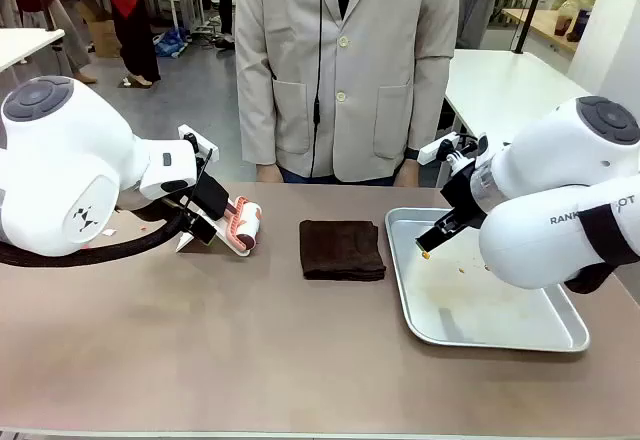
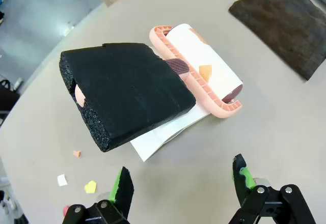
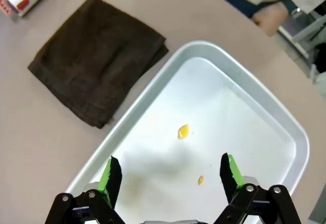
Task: Clean the surface of the table.
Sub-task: Hold the Lint Roller with your left hand and the towel with your right hand.
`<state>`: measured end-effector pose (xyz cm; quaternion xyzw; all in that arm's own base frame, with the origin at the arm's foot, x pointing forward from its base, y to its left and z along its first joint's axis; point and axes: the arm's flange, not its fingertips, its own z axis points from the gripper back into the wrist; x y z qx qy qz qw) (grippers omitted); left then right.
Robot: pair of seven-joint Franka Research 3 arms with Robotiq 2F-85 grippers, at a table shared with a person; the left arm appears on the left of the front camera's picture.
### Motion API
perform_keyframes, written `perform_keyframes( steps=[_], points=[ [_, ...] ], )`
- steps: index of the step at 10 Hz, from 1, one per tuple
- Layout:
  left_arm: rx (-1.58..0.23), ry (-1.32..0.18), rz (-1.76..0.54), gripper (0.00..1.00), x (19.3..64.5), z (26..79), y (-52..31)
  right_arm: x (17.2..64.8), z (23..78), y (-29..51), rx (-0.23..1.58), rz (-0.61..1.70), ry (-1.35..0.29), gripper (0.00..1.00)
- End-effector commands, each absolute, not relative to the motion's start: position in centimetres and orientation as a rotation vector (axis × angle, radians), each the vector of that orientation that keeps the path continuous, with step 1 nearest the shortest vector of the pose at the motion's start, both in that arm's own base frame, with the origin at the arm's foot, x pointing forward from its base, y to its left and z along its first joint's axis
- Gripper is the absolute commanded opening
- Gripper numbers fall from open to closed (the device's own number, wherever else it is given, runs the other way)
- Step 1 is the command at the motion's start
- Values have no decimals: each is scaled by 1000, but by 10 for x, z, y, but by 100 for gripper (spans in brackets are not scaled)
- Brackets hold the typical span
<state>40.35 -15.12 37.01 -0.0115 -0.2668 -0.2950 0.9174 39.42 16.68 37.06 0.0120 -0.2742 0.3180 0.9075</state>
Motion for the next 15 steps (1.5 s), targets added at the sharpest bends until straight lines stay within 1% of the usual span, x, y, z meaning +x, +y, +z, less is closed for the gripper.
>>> perform_keyframes(
  steps=[1, 15],
  points=[
    [-24, -549, -607, 100, 403, 370, -151, 394, 371, 167, 25, 656, -566, 100],
    [-24, -549, -607, 100, 403, 370, -151, 394, 371, 167, 24, 657, -566, 100]
  ],
)
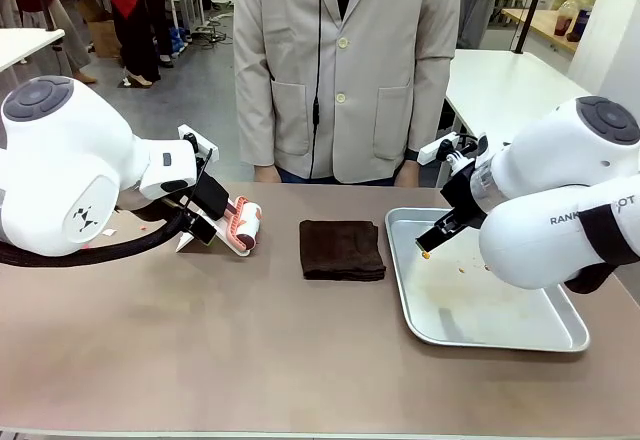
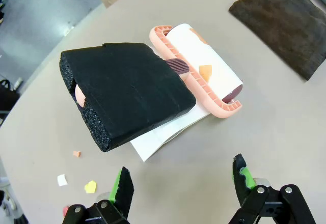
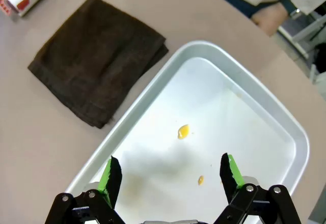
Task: Clean the surface of the table.
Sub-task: Hold the Lint Roller with your left hand and the towel with your right hand.
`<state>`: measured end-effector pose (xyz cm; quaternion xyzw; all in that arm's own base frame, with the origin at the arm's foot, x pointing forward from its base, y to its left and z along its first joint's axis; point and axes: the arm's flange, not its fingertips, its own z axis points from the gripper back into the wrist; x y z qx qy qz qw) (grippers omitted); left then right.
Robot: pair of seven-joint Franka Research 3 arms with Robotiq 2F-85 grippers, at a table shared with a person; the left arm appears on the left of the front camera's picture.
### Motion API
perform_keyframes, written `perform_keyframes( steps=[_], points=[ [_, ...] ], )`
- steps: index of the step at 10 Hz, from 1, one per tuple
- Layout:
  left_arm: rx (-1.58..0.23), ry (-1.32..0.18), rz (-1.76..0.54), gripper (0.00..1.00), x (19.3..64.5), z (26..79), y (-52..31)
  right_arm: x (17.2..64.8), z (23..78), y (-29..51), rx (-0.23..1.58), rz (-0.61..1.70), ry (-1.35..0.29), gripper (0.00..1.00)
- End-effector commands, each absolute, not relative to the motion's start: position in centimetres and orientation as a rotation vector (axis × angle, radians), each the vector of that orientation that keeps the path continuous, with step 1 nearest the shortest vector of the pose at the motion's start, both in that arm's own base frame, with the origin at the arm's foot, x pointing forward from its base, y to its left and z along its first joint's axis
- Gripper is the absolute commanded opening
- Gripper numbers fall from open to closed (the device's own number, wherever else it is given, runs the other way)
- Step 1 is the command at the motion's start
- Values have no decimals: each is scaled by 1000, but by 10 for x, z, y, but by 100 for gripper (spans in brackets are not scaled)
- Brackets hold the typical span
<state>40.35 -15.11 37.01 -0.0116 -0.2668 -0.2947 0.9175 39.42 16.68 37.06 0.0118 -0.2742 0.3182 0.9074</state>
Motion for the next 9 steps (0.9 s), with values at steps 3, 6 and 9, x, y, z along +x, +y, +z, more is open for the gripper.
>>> perform_keyframes(
  steps=[3, 6, 9],
  points=[
    [-242, -412, -577, 100, 386, 399, -143, 389, 395, 167, 329, 401, -388, 100],
    [-399, -183, -335, 100, 359, 453, -120, 362, 439, 147, 750, 353, -227, 100],
    [-918, -328, -279, 100, 338, 500, -51, 327, 466, 92, 1040, 214, -254, 100]
  ],
)
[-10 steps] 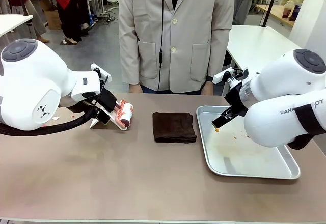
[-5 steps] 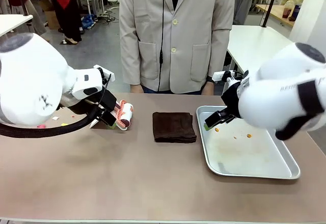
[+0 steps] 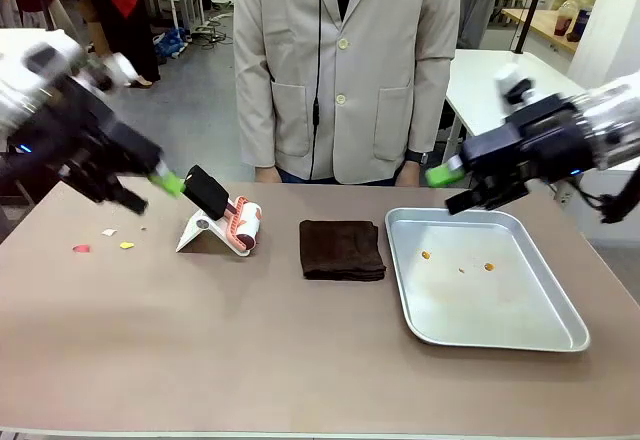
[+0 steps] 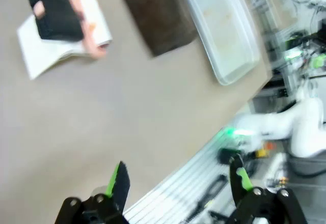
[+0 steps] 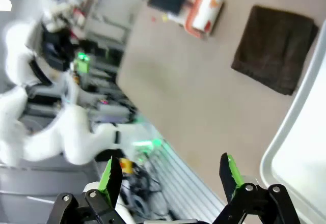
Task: Clean the surface of the table.
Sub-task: Hold the Lint Roller with your left hand and the towel with your right hand.
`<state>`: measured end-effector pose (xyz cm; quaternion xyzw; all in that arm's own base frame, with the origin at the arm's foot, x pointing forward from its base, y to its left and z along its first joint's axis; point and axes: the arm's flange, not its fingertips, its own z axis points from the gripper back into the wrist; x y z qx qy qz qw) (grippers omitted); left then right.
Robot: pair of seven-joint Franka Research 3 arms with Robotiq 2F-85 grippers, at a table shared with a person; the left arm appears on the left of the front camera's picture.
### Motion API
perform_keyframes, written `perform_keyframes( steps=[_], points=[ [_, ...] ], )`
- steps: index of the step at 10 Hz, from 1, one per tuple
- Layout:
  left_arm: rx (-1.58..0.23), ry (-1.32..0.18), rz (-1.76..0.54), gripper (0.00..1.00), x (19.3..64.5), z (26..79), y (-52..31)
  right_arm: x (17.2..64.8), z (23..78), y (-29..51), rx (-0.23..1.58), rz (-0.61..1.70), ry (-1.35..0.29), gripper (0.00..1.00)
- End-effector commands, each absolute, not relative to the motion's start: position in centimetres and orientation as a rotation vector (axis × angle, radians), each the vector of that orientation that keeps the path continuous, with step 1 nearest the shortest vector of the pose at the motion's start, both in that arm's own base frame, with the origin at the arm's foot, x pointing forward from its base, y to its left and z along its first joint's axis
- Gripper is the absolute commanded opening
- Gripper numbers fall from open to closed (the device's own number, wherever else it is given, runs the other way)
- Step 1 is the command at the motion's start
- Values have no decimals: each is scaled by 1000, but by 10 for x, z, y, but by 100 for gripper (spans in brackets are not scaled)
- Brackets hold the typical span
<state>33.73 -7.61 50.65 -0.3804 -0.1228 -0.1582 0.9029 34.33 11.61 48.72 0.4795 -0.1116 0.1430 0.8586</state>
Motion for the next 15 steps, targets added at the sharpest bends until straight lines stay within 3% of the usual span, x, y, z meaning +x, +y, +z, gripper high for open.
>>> perform_keyframes(
  steps=[1, 7, 9, 11, 12, 15],
  points=[
    [-1025, -383, -242, 100, 335, 504, -19, 316, 467, 67, 1072, 126, -283, 100],
    [-1261, -457, 140, 100, 326, 449, 139, 248, 443, -91, 1166, -303, -517, 100],
    [-1296, -546, 323, 100, 303, 435, 163, 226, 427, -119, 1187, -392, -569, 100],
    [-1233, -633, 489, 100, 284, 432, 147, 218, 419, -128, 1067, -465, -611, 100],
    [-1279, -530, 345, 100, 307, 431, 187, 283, 479, -191, 1176, -441, -559, 100],
    [-1279, -530, 345, 100, 307, 431, 187, 283, 479, -191, 1176, -441, -559, 100]
  ],
)
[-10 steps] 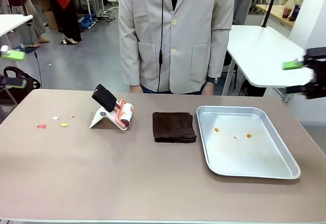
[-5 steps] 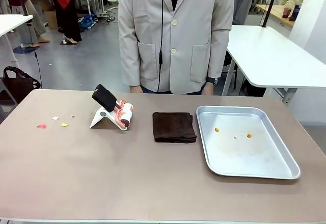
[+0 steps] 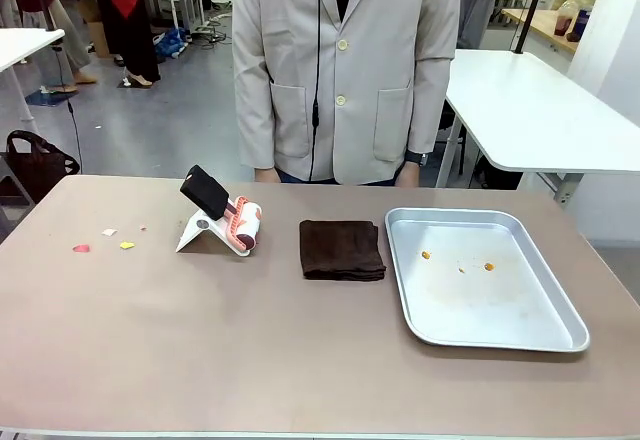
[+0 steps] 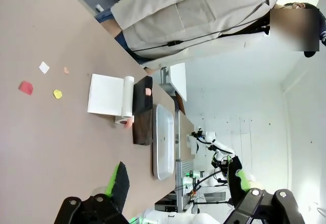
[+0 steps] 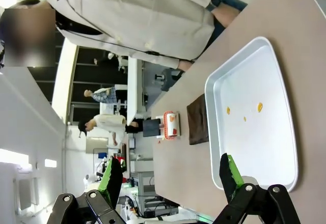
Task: Clean the surface of the table.
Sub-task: Hold the Lint Roller with your left hand and the towel with your right hand.
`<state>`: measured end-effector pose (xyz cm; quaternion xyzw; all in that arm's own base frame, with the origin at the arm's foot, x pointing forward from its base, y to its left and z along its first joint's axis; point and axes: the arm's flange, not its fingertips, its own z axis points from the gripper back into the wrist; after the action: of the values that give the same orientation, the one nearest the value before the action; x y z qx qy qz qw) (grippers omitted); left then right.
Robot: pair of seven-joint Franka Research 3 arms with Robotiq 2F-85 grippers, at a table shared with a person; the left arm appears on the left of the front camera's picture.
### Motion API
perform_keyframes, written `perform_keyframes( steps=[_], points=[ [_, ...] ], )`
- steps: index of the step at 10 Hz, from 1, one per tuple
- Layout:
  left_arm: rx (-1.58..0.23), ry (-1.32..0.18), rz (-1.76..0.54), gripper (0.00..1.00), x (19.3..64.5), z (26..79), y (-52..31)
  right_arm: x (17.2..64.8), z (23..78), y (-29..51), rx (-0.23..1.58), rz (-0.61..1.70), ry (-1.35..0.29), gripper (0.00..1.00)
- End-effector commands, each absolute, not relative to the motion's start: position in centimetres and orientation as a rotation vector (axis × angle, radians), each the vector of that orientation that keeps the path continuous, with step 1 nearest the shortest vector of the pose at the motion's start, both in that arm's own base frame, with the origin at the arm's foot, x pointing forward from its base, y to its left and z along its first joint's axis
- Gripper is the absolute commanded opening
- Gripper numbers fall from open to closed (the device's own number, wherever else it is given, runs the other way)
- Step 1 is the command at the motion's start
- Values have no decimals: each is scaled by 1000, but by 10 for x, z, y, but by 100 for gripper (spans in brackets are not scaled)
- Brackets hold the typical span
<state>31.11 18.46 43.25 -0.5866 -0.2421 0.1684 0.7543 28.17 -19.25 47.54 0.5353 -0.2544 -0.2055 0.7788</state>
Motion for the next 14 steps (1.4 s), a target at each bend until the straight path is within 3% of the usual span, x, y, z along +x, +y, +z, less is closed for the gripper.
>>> perform_keyframes(
  steps=[1, 4, 7, 11, 14],
  points=[
    [-1279, -530, 345, 100, 307, 431, 187, 283, 479, -191, 1176, -441, -559, 100],
    [-1282, -523, 366, 100, 311, 432, 184, 282, 476, -191, 1157, -441, -547, 100],
    [-1196, -424, 313, 100, 334, 463, 160, 305, 500, -154, 1047, -405, -541, 100],
    [-960, -341, 211, 100, 387, 521, 102, 387, 528, -17, 769, -163, -361, 100],
    [-732, -251, 98, 100, 439, 530, 19, 442, 506, 95, 621, -35, -241, 100]
  ],
)
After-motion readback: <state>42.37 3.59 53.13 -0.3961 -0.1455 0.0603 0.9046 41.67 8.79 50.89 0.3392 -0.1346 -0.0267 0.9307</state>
